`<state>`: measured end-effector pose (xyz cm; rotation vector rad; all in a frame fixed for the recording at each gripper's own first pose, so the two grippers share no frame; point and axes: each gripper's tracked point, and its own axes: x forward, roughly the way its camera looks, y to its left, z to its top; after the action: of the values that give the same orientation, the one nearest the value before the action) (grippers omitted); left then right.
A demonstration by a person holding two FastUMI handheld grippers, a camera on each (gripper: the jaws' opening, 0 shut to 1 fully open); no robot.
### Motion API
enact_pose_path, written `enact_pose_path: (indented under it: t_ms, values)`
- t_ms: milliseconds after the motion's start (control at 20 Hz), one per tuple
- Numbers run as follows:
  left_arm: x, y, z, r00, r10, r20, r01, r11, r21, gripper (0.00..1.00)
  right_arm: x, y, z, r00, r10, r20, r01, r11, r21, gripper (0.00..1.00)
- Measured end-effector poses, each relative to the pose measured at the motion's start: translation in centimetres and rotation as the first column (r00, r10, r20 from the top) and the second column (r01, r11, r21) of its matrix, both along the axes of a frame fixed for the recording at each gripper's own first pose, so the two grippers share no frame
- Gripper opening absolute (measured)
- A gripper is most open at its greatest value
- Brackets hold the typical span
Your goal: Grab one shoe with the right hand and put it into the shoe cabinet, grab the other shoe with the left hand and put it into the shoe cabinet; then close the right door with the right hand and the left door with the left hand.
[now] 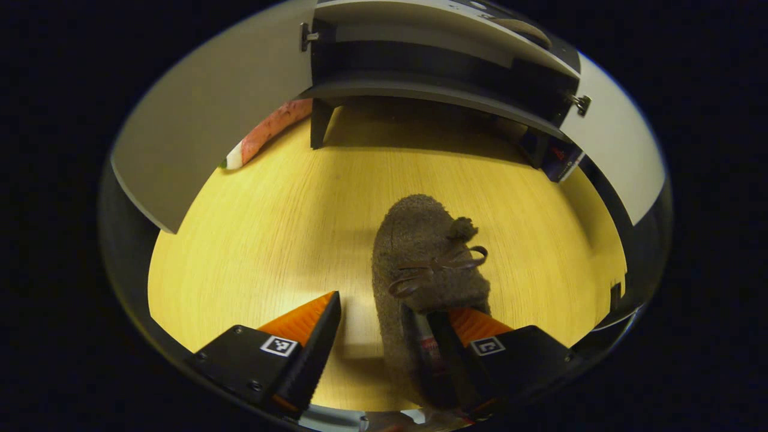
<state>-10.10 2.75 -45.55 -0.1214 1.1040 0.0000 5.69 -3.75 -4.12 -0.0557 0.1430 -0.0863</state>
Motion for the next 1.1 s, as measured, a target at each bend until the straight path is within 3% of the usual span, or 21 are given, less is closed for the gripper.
enact_pose_path:
  t_ms: [150,250,350,500,750,1050,1100]
  values:
    - [0.4,0.2,0.2,0.999,0.028,-0.021,-0.029,0.999,-0.027,0.47,0.0,-0.6,0.0,1.0,-0.01,0.0,0.01,1.0,-0.004,0.29]
    - [1.1,0.7,-0.4,0.999,0.039,-0.016,-0.039,0.999,0.033,0.17,0.1,-1.0,0.0,1.0,-0.015,-0.001,0.015,1.0,-0.01,0.29]
    - [1.0,0.6,-0.2,0.999,0.029,-0.021,-0.029,0.999,0.038,0.02,0.2,-1.3,0.1,1.0,-0.021,0.004,0.021,1.0,-0.013,0.29]
    - [2.5,0.4,1.3,1.0,0.022,0.015,-0.022,0.999,0.035,0.01,0.3,-1.8,0.1,1.0,-0.026,0.007,0.027,1.0,-0.012,0.29]
    - [7.5,-0.7,8.2,0.986,-0.009,0.168,0.004,1.0,0.029,0.01,0.5,-2.1,-0.3,1.0,-0.023,0.009,0.023,1.0,0.006,0.29]
    - [15.9,-2.4,19.4,0.925,-0.017,0.38,0.016,1.0,0.005,0.01,0.4,-2.1,-0.1,1.0,-0.007,0.027,0.006,0.999,0.05,0.29]
    - [17.2,-2.5,20.9,0.913,-0.014,0.407,0.015,1.0,-0.001,0.01,0.4,-1.9,-0.1,1.0,0.004,0.027,-0.005,0.998,0.055,0.25]
